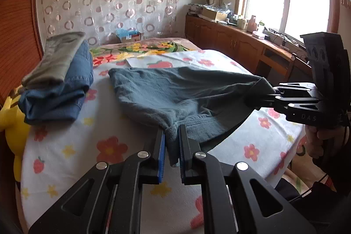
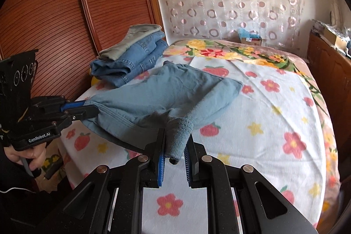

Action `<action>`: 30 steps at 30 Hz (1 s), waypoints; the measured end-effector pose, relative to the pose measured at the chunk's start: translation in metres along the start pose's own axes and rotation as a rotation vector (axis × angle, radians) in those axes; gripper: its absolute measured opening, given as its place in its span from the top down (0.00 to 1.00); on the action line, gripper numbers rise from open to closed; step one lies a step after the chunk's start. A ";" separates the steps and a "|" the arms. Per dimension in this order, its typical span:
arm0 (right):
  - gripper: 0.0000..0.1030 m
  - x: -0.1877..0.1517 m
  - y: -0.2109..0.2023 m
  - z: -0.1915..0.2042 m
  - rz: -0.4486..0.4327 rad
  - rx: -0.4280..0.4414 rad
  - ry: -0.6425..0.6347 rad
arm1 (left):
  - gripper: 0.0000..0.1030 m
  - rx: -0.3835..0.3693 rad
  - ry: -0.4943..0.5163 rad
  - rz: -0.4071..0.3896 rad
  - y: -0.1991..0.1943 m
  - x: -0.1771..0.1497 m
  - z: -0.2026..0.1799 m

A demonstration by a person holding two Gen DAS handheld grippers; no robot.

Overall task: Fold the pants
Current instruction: 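Fold the hem over toward the waistband with the right gripper and lower it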

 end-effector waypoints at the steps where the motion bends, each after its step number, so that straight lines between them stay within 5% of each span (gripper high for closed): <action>1: 0.85 -0.001 -0.002 0.002 0.001 0.000 0.001 | 0.89 -0.003 -0.001 0.001 -0.001 -0.003 -0.001; 30: 0.85 -0.018 -0.011 -0.001 0.016 0.018 0.061 | 0.88 -0.055 -0.003 0.020 -0.023 -0.022 -0.015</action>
Point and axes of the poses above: each gripper's, at about its wrist camera, not at the fingertips, and y roughly the way its jaws point, z to its left, x to its top, the point moved 7 cm from there along y, roughly the way its jaws point, and after that the axes turned 12 degrees about x, right-handed, at the moved point
